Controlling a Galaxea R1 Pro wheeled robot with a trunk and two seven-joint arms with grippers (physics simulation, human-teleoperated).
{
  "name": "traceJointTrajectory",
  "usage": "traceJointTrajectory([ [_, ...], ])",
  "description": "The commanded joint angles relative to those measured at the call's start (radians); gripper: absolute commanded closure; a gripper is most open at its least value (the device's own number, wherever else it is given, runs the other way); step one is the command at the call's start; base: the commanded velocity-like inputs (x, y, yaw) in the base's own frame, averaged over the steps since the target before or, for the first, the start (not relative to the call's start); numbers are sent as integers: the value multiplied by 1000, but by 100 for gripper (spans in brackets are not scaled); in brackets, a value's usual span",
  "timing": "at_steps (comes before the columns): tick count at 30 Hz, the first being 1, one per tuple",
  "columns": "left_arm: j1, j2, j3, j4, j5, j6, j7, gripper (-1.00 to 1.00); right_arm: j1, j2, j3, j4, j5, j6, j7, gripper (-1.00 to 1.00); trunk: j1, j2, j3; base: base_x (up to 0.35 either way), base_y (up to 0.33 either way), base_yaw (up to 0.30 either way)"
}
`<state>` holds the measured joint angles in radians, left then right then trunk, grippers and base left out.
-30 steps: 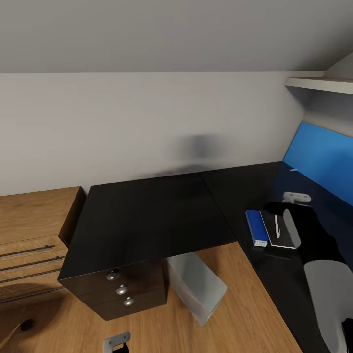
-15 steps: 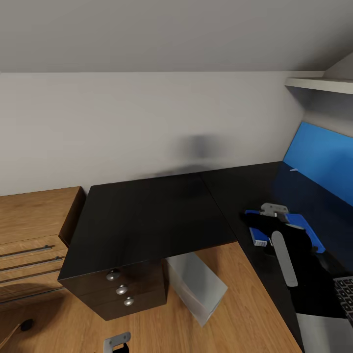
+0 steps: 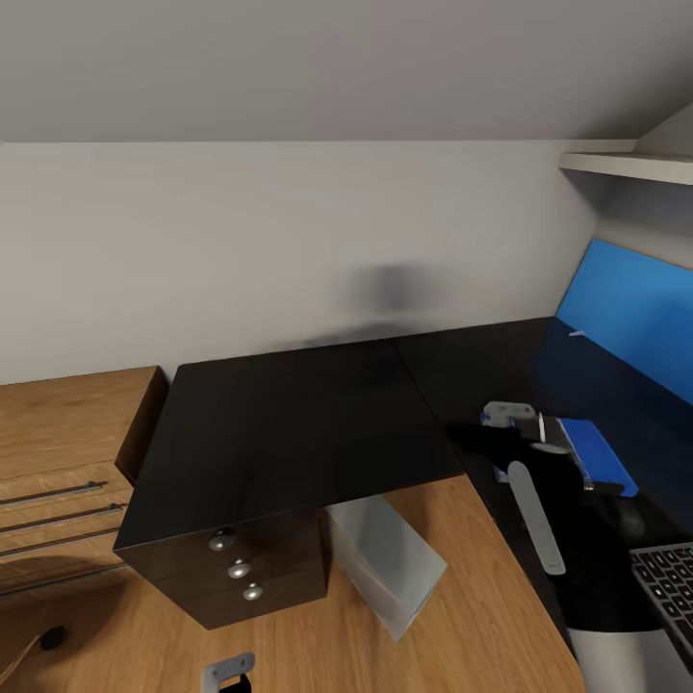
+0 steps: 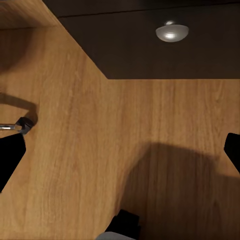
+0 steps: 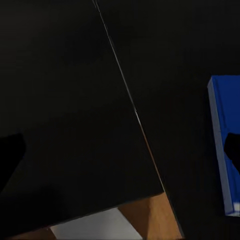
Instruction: In the bedroom, organize the workspace by keeping the computer under the desk, ensuring the monitor is on the desk, placing the keyboard on the desk next to the monitor, placing the mouse on the desk next to the keyboard, moving the folder from the swivel chair onto the desk next to the mouse, stacking the notebook on top of the folder with the pen on top of the notebook, and positioning the swivel chair next to the desk.
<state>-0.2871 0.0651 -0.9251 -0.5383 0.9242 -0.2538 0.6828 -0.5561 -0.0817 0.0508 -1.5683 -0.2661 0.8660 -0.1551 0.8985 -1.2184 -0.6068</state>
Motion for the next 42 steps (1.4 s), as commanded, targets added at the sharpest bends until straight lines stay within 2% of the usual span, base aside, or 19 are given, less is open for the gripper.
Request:
traceJointTrajectory([
  [1,-1,1,-8,-2,10,-5,6,-100,-1,-1,11,-1,-10,3,-11,-100,0,-1,-1,0,0,0],
  [6,-1,2,-6,12,10,-5,4,-100,-1,0,61,-1,-8,1,-11,-100,0,-1,-1,-46,0,0],
  [17,-1,6,4,28,13,-5,7,-100,-1,0,67,-1,-8,-22,-13,-100,0,-1,3,-323,0,202],
  [22,-1,6,40,38,13,-5,6,-100,-1,0,67,-1,-9,-26,-13,-100,0,-1,6,-336,0,256],
  [24,-1,6,97,43,12,-2,4,-100,-1,0,67,0,-8,-26,-13,-100,0,-1,7,-336,0,202],
  [29,-1,6,162,66,12,0,3,-100,-1,0,67,-1,-8,-28,-12,-100,0,-1,14,-336,0,91],
  [34,-1,7,192,82,10,0,3,-100,-1,0,67,-1,-8,-28,-12,-100,0,-1,21,-330,0,24],
  [42,-1,5,203,87,7,-5,3,-100,-1,0,67,-1,-8,-28,-12,-100,0,-1,34,-126,0,4],
])
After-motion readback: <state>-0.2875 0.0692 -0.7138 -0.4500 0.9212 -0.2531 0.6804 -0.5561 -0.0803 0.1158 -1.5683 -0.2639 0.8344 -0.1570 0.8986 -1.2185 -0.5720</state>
